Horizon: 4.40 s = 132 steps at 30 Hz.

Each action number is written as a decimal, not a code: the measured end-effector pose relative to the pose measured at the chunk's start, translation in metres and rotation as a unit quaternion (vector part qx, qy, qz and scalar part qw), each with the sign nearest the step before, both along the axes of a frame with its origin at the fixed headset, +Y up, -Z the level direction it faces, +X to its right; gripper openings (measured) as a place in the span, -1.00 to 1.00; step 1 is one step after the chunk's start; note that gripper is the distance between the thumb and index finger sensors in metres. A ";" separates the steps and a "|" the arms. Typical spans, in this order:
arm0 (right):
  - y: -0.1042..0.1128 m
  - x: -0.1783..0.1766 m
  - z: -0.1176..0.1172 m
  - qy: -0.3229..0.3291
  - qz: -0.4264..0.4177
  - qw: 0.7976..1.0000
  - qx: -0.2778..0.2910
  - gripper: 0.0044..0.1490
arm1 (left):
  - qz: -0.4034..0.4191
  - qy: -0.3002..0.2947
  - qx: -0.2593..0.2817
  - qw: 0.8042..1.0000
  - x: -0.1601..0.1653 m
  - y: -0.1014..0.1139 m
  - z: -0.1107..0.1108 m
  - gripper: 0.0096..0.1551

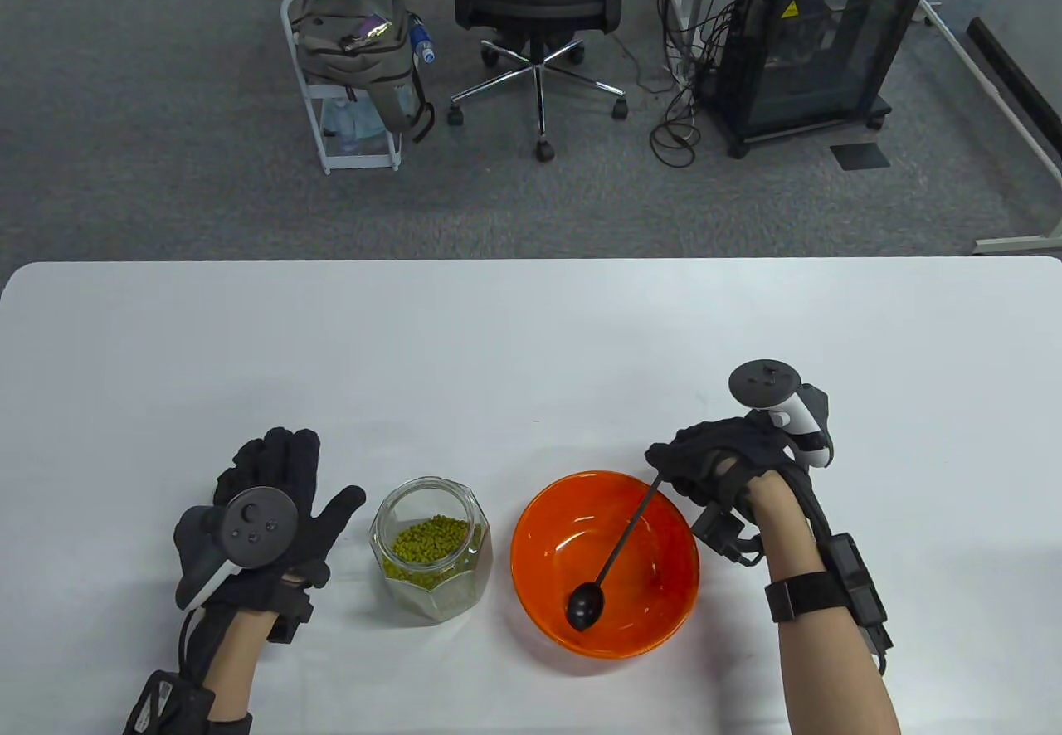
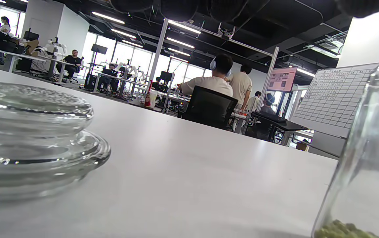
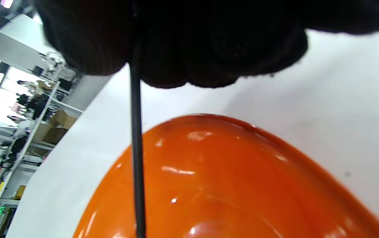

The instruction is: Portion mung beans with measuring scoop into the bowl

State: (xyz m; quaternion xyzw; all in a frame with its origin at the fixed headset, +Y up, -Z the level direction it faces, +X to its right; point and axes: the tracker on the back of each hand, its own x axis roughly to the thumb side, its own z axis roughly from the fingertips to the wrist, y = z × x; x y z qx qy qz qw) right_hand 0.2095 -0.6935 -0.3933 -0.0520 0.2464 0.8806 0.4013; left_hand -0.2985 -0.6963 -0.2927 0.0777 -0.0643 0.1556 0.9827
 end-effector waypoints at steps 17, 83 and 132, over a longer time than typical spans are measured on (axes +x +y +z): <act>0.040 0.010 0.049 -0.063 -0.174 0.963 0.195 -0.54 | 0.005 -0.002 0.000 1.000 0.001 0.000 0.000 0.12; 0.106 -0.089 0.083 -0.082 -0.208 0.913 0.341 -0.54 | 0.199 -0.228 -0.079 0.950 0.068 -0.009 0.006 0.56; 0.061 -0.191 0.070 0.076 -0.087 0.953 0.281 -0.53 | 0.214 -0.231 -0.085 0.945 0.067 -0.010 0.006 0.54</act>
